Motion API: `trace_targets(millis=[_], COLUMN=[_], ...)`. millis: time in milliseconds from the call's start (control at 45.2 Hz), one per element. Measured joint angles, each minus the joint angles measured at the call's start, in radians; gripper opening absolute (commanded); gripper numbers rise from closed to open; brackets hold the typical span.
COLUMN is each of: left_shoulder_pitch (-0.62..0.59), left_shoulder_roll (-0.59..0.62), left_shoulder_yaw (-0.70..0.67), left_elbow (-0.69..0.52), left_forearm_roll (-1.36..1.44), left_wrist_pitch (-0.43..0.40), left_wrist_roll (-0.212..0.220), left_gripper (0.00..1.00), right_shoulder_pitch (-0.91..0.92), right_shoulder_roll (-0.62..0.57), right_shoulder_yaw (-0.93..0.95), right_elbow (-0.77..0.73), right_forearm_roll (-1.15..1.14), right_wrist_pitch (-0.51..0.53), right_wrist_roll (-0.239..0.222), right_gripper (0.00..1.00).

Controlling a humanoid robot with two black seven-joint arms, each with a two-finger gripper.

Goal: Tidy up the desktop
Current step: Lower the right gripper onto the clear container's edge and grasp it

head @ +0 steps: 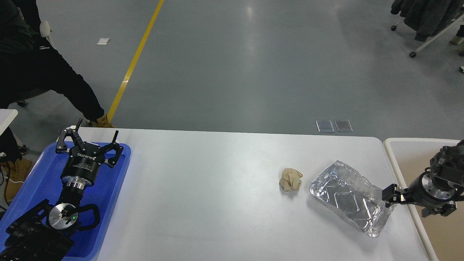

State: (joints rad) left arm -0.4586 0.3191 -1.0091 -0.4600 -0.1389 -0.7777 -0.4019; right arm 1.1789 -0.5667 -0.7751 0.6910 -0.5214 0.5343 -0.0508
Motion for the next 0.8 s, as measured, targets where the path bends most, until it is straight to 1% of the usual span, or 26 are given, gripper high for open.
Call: trace_targets(millis=[531, 708, 797], left_shoulder_pitch=[0.0, 0.0, 0.0], left_shoulder_roll=[0.0, 0.0, 0.0], left_shoulder_yaw=[0.0, 0.0, 0.0], left_elbow=[0.0, 0.0, 0.0], left_forearm_roll=[0.0, 0.0, 0.0], left_wrist_pitch=[0.0, 0.0, 0.0], left_wrist_roll=[0.0, 0.0, 0.0], left_gripper=[0.99, 0.99, 0.99], right_shoulder_pitch=[-0.046, -0.058, -0.064], right_shoulder_roll=[0.045, 0.049, 0.05], right_shoulder_yaw=[0.04, 0.043, 0.043], right_elbow=[-0.021, -0.021, -0.021], right_forearm_roll=[0.001, 0.001, 0.001], right_wrist_pitch=[-0.021, -0.033, -0.037], right_wrist_roll=[-0.001, -0.001, -0.002], right_gripper=[0.99, 0.95, 0.87])
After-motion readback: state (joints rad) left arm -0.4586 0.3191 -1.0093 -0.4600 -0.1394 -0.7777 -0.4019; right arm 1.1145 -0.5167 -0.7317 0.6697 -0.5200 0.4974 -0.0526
